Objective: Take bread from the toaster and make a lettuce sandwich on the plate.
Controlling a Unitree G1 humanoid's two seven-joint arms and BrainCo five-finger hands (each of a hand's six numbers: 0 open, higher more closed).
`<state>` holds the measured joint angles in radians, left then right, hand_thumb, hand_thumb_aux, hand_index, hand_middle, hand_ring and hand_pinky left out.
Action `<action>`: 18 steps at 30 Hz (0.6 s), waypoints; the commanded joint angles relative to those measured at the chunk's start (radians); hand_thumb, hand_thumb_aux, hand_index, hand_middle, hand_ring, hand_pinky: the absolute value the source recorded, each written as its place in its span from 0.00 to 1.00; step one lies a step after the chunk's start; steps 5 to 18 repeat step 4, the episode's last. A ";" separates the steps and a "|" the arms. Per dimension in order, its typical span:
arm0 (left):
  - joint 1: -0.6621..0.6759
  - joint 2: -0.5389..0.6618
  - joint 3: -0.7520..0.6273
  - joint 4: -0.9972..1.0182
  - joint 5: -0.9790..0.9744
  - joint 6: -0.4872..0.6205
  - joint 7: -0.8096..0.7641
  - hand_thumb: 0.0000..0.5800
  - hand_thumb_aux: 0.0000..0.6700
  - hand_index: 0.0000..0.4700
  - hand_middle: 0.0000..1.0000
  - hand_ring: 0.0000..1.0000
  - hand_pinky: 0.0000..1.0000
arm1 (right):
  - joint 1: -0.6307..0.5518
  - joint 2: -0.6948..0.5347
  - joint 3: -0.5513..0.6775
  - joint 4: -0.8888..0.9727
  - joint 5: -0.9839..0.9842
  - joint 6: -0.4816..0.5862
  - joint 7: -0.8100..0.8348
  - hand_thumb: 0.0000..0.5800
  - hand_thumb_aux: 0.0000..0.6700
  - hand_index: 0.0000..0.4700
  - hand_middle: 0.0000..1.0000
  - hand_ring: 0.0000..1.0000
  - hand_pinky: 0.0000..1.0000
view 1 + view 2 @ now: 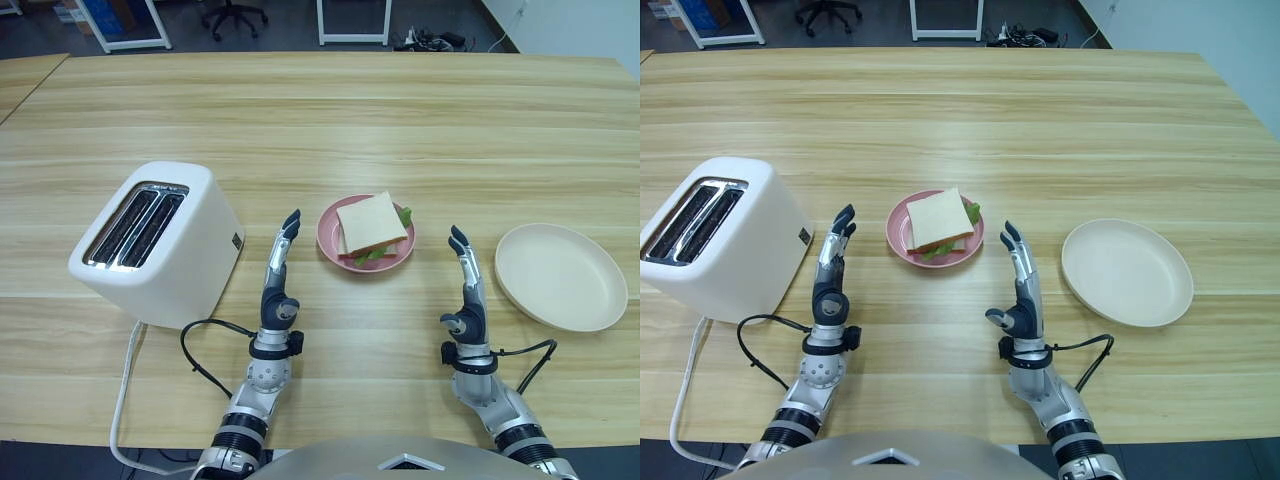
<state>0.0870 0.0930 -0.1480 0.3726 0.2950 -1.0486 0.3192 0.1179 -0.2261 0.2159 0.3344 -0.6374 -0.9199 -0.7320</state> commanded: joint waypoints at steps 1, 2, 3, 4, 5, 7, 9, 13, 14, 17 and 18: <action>0.052 -0.022 -0.004 0.053 -0.005 0.010 -0.019 0.00 0.00 0.00 0.00 0.00 0.00 | 0.029 0.021 0.001 0.043 0.017 -0.012 0.014 0.00 0.00 0.00 0.00 0.00 0.00; 0.054 -0.025 -0.004 0.051 -0.010 0.012 -0.025 0.00 0.00 0.00 0.00 0.00 0.00 | 0.031 0.023 0.001 0.041 0.018 -0.014 0.018 0.00 0.00 0.00 0.00 0.00 0.00; 0.054 -0.029 -0.005 0.052 -0.020 0.016 -0.031 0.00 0.00 0.00 0.00 0.00 0.00 | 0.029 0.024 0.001 0.044 0.022 -0.019 0.023 0.00 0.00 0.00 0.00 0.00 0.00; 0.056 -0.036 -0.010 0.049 -0.051 0.035 -0.048 0.00 0.00 0.00 0.00 0.00 0.00 | 0.023 0.029 0.000 0.049 0.034 -0.019 0.031 0.00 0.00 0.00 0.00 0.00 0.00; 0.056 -0.036 -0.010 0.049 -0.051 0.035 -0.048 0.00 0.00 0.00 0.00 0.00 0.00 | 0.023 0.029 0.000 0.049 0.034 -0.019 0.031 0.00 0.00 0.00 0.00 0.00 0.00; 0.056 -0.036 -0.010 0.049 -0.051 0.035 -0.048 0.00 0.00 0.00 0.00 0.00 0.00 | 0.023 0.029 0.000 0.049 0.034 -0.019 0.031 0.00 0.00 0.00 0.00 0.00 0.00; 0.056 -0.036 -0.010 0.049 -0.051 0.035 -0.048 0.00 0.00 0.00 0.00 0.00 0.00 | 0.023 0.029 0.000 0.049 0.034 -0.019 0.031 0.00 0.00 0.00 0.00 0.00 0.00; 0.056 -0.036 -0.010 0.049 -0.051 0.035 -0.048 0.00 0.00 0.00 0.00 0.00 0.00 | 0.023 0.029 0.000 0.049 0.034 -0.019 0.031 0.00 0.00 0.00 0.00 0.00 0.00; 0.056 -0.036 -0.010 0.049 -0.051 0.035 -0.048 0.00 0.00 0.00 0.00 0.00 0.00 | 0.023 0.029 0.000 0.049 0.034 -0.019 0.031 0.00 0.00 0.00 0.00 0.00 0.00; 0.056 -0.036 -0.010 0.049 -0.051 0.035 -0.048 0.00 0.00 0.00 0.00 0.00 0.00 | 0.023 0.029 0.000 0.049 0.034 -0.019 0.031 0.00 0.00 0.00 0.00 0.00 0.00; 0.056 -0.036 -0.010 0.049 -0.051 0.035 -0.048 0.00 0.00 0.00 0.00 0.00 0.00 | 0.023 0.029 0.000 0.049 0.034 -0.019 0.031 0.00 0.00 0.00 0.00 0.00 0.00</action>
